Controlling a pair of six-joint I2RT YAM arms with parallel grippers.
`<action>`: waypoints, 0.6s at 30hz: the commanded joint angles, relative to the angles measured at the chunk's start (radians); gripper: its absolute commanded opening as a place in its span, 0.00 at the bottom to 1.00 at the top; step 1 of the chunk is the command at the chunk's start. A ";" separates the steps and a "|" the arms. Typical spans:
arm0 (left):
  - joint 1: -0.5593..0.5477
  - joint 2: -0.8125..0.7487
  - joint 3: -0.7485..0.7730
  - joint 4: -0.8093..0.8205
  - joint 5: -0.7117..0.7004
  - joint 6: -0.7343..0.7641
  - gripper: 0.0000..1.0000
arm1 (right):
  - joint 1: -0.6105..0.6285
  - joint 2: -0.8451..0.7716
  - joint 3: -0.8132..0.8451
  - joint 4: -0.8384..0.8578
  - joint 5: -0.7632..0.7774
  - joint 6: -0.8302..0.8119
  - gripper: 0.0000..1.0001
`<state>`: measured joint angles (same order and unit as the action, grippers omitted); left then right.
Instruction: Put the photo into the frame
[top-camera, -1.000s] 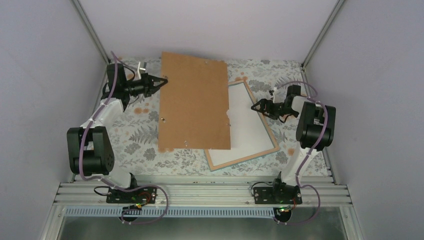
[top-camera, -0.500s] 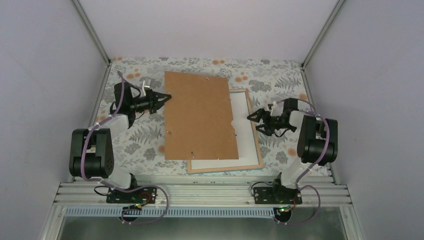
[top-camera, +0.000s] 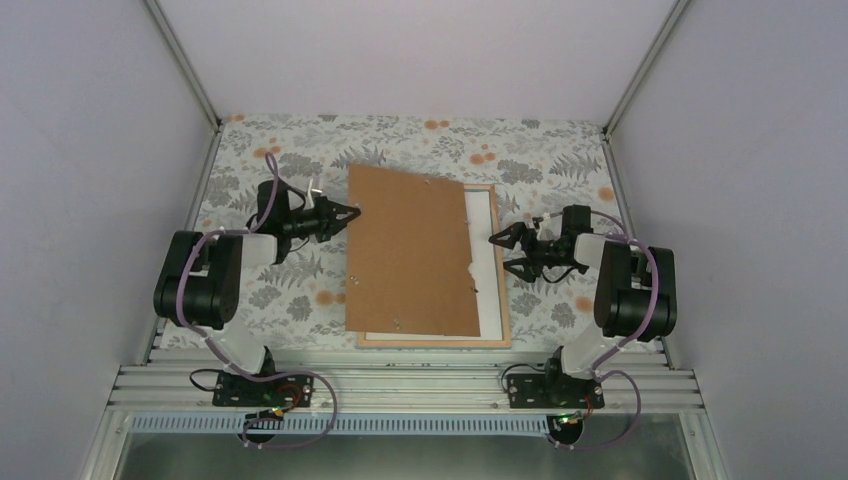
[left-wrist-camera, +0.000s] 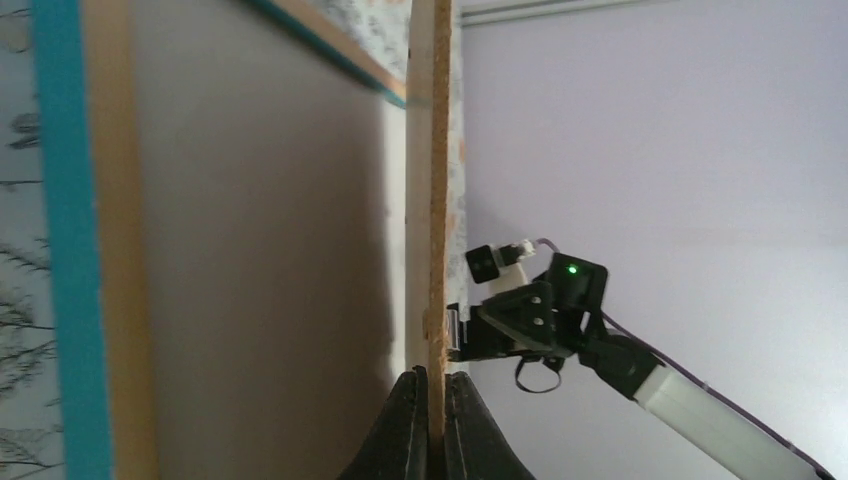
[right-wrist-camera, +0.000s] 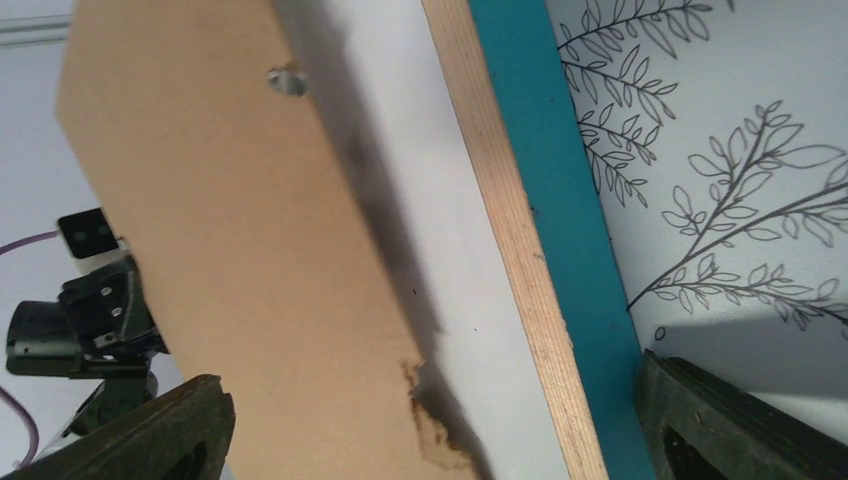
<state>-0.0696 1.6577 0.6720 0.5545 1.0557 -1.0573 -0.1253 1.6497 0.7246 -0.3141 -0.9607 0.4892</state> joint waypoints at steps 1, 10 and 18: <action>-0.021 0.067 0.044 0.123 0.001 -0.031 0.02 | 0.011 -0.001 -0.009 0.004 -0.008 0.014 0.99; -0.095 0.157 0.058 0.158 -0.039 -0.060 0.02 | 0.013 0.003 -0.007 0.003 0.005 0.022 0.98; -0.132 0.194 0.100 0.050 -0.115 -0.011 0.02 | 0.021 0.035 0.009 0.003 -0.002 0.028 0.98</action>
<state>-0.1780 1.8442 0.7280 0.6254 0.9840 -1.0924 -0.1242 1.6497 0.7250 -0.3122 -0.9573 0.5034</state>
